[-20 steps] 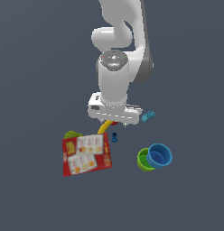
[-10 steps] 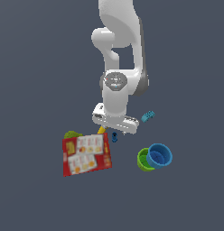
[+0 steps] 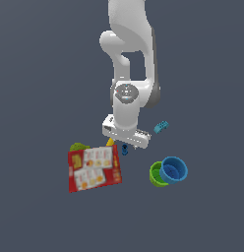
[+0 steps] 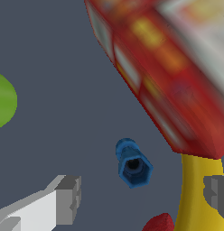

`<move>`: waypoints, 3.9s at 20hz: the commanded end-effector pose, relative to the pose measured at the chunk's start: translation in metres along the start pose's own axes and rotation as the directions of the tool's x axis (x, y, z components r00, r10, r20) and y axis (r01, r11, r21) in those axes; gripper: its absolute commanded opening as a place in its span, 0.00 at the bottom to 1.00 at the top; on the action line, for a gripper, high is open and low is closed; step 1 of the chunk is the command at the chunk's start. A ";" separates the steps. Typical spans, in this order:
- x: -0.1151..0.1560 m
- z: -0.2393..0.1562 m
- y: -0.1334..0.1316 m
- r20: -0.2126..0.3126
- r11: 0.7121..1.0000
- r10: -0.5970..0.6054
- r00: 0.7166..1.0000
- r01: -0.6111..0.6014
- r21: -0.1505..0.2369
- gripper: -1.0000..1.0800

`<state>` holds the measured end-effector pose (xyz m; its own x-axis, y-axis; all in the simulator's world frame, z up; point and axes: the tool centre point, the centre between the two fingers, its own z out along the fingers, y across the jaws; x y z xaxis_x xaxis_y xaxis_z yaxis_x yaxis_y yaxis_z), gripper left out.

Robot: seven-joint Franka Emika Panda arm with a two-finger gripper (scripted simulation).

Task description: Pick up a designated object from a clutter of objects.

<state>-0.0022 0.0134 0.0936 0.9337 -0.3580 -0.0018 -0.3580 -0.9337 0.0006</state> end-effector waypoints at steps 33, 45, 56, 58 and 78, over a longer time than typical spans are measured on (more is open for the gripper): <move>0.001 0.043 -0.002 -0.002 1.000 0.003 1.000 -0.003 0.001 0.00; 0.007 -0.028 -0.026 -0.002 1.000 0.004 1.000 -0.004 0.000 0.00; 0.017 -0.138 -0.063 -0.003 1.000 0.004 1.000 -0.004 0.000 0.00; 0.019 -0.158 -0.069 -0.003 1.000 0.004 1.000 -0.004 0.000 0.00; 0.038 -0.292 -0.118 -0.002 1.000 0.004 1.000 -0.004 0.000 0.00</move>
<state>0.0751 0.1087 0.3808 0.9325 -0.3611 0.0008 -0.3611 -0.9325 0.0000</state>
